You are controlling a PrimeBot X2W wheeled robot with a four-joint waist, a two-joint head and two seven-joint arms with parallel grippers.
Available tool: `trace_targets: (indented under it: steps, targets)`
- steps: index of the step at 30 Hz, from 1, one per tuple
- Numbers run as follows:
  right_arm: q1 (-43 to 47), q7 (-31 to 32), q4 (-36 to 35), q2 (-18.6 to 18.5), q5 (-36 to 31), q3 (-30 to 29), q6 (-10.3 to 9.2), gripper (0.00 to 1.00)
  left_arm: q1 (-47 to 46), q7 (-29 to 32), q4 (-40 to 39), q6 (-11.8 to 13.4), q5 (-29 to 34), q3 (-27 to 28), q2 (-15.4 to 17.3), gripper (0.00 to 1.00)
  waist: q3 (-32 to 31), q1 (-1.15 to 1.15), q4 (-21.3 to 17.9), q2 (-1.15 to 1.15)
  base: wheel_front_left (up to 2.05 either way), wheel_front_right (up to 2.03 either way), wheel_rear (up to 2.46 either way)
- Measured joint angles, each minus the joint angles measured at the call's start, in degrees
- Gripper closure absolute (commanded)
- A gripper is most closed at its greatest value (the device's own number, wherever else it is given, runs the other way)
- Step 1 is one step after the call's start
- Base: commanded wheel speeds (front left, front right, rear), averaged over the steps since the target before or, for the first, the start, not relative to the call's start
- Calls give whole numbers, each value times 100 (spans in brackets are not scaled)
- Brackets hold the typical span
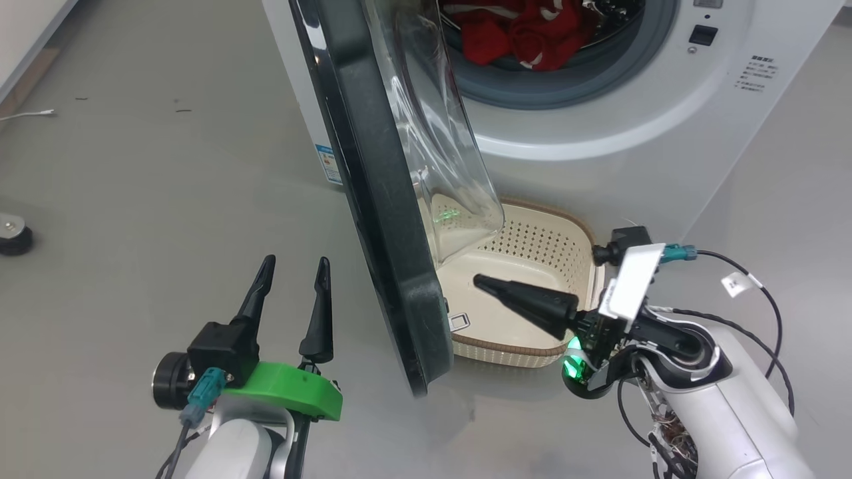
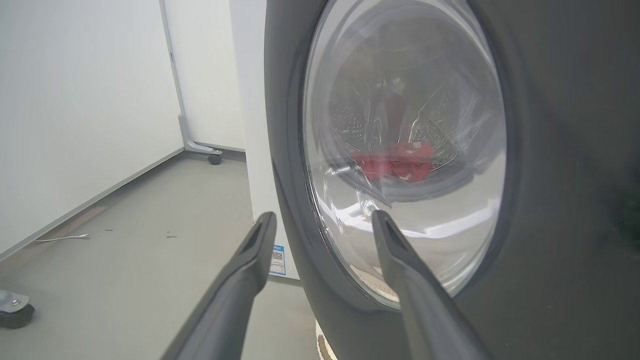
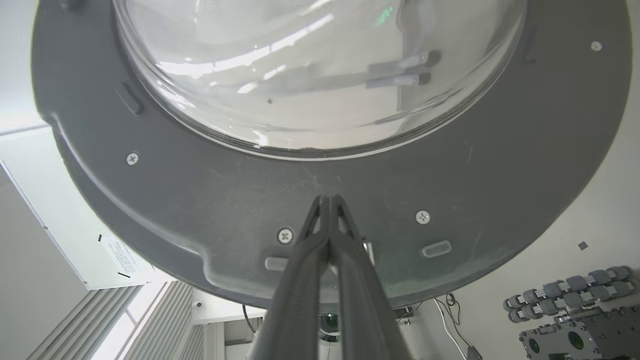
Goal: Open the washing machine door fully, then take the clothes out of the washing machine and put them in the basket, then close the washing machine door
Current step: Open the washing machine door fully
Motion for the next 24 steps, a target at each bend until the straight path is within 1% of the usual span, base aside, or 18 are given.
trace_targets:
  steps: [7,10,11,12,13,14,18,21,24]
  targets:
    - [224,-420,-453,2,-11,-467,1,100,53,1,-7,0,12,94,1,0,-49,0,-158,0,0,0,0]
    - [388,-600,-626,-18,-157,-603,1,100,64,0,-7,0,12,129,1,0,-66,0,-227,0,0,0,0]
    - [449,-667,-677,-25,-192,-659,1,90,77,1,-7,0,12,142,1,0,-71,0,-249,0,0,0,0]
    - [507,-735,-720,-36,-221,-716,1,67,92,1,-7,0,13,146,1,0,-75,0,-270,0,0,0,0]
    - [564,-817,-759,-47,-264,-770,1,29,106,1,-5,0,13,154,1,0,-78,0,-292,0,0,0,0]
    - [619,-894,-795,-58,-314,-832,1,0,110,1,-4,0,14,158,2,0,-82,0,-313,0,0,0,0]
    - [844,-1236,-960,-126,-576,-1037,1,0,110,1,-1,0,21,162,1,0,-86,0,-379,0,0,0,0]
    - [982,-1500,-1092,-222,-886,-1136,1,0,110,0,1,0,21,170,2,0,-83,0,-396,0,0,0,0]
    - [1098,-1820,-1201,-236,-1184,-1245,1,0,110,1,2,0,21,199,1,0,-84,0,-405,0,0,0,0]
